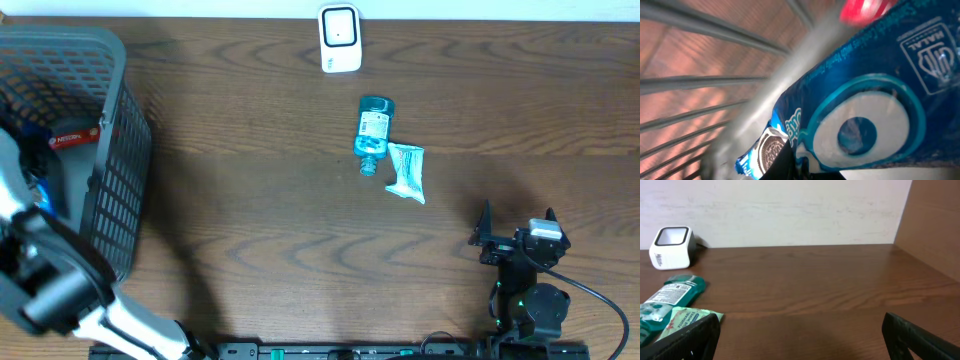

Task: Scan the item barcode
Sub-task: 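Carry the Oreo packet left of the bottle and release it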

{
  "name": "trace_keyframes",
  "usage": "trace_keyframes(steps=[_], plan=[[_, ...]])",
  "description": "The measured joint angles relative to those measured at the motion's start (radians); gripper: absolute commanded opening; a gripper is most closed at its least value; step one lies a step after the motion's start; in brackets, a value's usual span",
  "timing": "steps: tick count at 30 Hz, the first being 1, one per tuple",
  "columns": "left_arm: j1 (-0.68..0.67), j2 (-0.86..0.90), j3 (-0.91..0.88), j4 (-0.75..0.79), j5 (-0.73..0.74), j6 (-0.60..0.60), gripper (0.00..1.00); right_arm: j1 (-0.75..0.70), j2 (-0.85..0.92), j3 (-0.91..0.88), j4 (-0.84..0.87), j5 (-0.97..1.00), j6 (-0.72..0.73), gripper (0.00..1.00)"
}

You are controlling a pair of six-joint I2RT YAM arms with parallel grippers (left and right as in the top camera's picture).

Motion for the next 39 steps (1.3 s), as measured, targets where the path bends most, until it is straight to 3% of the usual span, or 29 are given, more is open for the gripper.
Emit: trace_keyframes(steps=[5,13,18,23,28,34,39], plan=[[-0.002,-0.173,0.000,0.000,0.044,-0.019,0.07,0.000,0.000,0.000,0.000,0.000,0.000,0.99],[-0.014,-0.314,0.000,0.023,0.258,-0.045,0.07,0.000,0.000,0.000,0.000,0.000,0.000,0.99],[-0.102,-0.518,0.000,0.082,0.319,-0.060,0.07,0.000,0.000,0.000,0.000,0.000,0.000,0.99],[-0.309,-0.789,0.008,0.142,0.359,-0.093,0.07,0.000,0.000,0.000,0.000,0.000,0.000,0.99],[-0.591,-0.869,0.015,0.139,0.419,-0.123,0.07,0.000,0.000,0.000,0.000,0.000,0.000,0.99],[-0.921,-0.754,0.007,0.111,0.469,-0.138,0.07,0.000,0.000,0.000,0.000,0.000,0.000,0.99],[-1.102,-0.546,-0.008,0.054,0.478,-0.115,0.07,0.000,0.000,0.000,0.000,0.000,0.000,0.99]])
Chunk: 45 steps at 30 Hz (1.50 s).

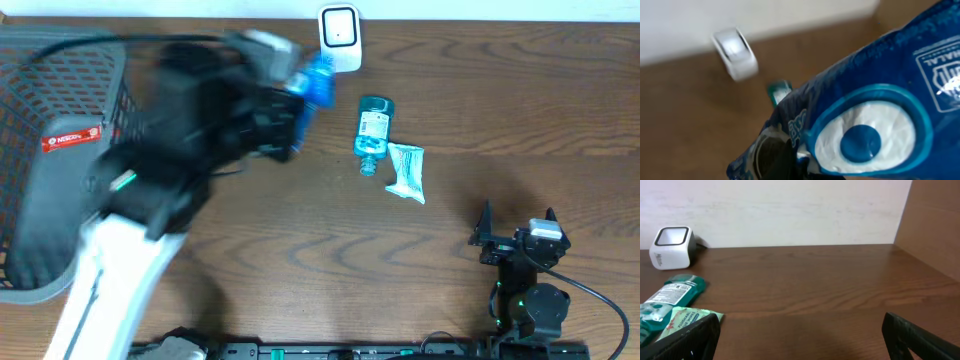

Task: Scan the item barcode
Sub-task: 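Carry the Oreo packet left of the bottle and release it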

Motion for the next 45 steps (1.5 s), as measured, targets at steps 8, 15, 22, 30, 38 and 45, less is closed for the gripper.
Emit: trace_keyframes(steps=[8,15,22,30,38,45], plan=[[-0.148,0.375,-0.007,-0.021,-0.105,-0.031,0.07,0.000,0.000,0.000,0.000,0.000,0.000,0.99],[-0.192,0.590,-0.008,-0.019,-0.246,-0.254,0.07,0.000,0.000,0.000,0.000,0.000,0.000,0.99],[-0.190,0.677,-0.008,-0.019,-0.344,-0.523,0.09,0.000,0.000,0.000,0.000,0.000,0.000,0.99],[-0.180,0.669,0.011,-0.048,-0.384,-0.536,0.91,0.000,0.000,0.000,0.000,0.000,0.000,0.99],[-0.036,0.549,0.320,-0.255,-0.394,-0.407,0.98,0.000,0.000,0.000,0.000,0.000,0.000,0.99],[0.257,0.293,0.538,-0.307,-0.403,-0.368,0.98,0.000,0.000,0.000,0.000,0.000,0.000,0.99]])
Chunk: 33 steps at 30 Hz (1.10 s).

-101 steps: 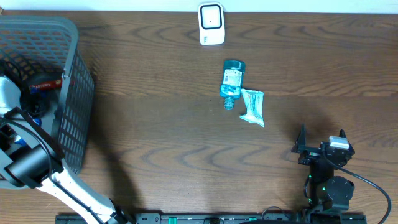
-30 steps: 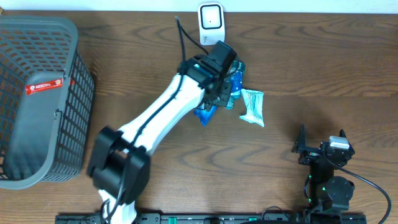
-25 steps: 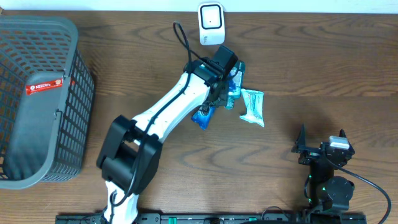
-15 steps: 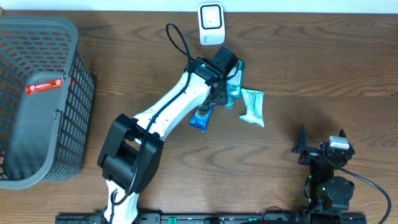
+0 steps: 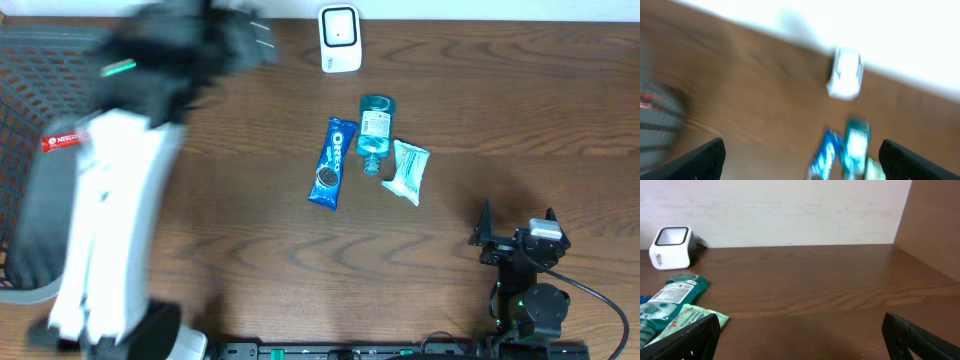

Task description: Scan the item barcode

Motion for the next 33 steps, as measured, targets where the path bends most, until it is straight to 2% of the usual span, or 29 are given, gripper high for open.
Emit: trace_keyframes(steps=[5,10,13,14,17,25,33], plan=[[0.280,-0.096,0.022,-0.068,-0.029,-0.031,0.98,0.000,0.000,0.000,0.000,0.000,0.000,0.99],[0.469,-0.046,-0.022,-0.130,-0.039,-0.076,0.98,0.000,0.000,0.000,0.000,0.000,0.000,0.99],[0.515,0.011,-0.061,-0.140,-0.040,-0.077,1.00,0.000,0.000,0.000,0.000,0.000,0.000,0.99],[0.525,0.031,-0.070,-0.139,-0.041,-0.075,0.90,0.000,0.000,0.000,0.000,0.000,0.000,0.99],[0.551,0.088,-0.074,-0.139,-0.045,-0.098,0.89,0.000,0.000,0.000,0.000,0.000,0.000,0.99],[0.642,0.217,-0.074,-0.204,-0.052,-0.456,0.89,0.000,0.000,0.000,0.000,0.000,0.000,0.99],[0.646,0.397,-0.074,-0.175,-0.105,-0.650,0.89,0.000,0.000,0.000,0.000,0.000,0.000,0.99]])
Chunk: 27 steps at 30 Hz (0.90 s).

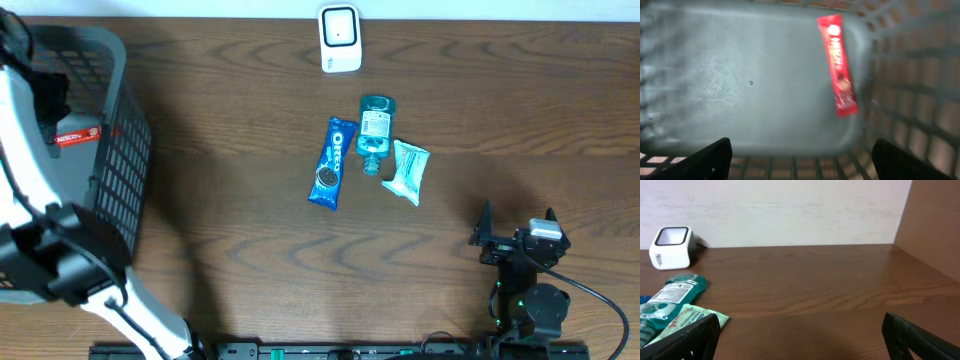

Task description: Scan the item barcode

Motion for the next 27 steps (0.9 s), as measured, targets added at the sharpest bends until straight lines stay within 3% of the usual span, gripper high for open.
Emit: trace_keyframes(steps=[9,17,27], plan=[[0.000,0.169,0.000,0.084,-0.080,-0.167,0.89,0.000,0.000,0.000,0.000,0.000,0.000,0.99],[0.002,0.272,0.000,0.171,-0.093,-0.192,0.89,0.000,0.000,0.000,0.000,0.000,0.000,0.99],[0.003,0.278,-0.006,0.220,-0.097,-0.192,0.88,0.000,0.000,0.000,0.000,0.000,0.000,0.99]])
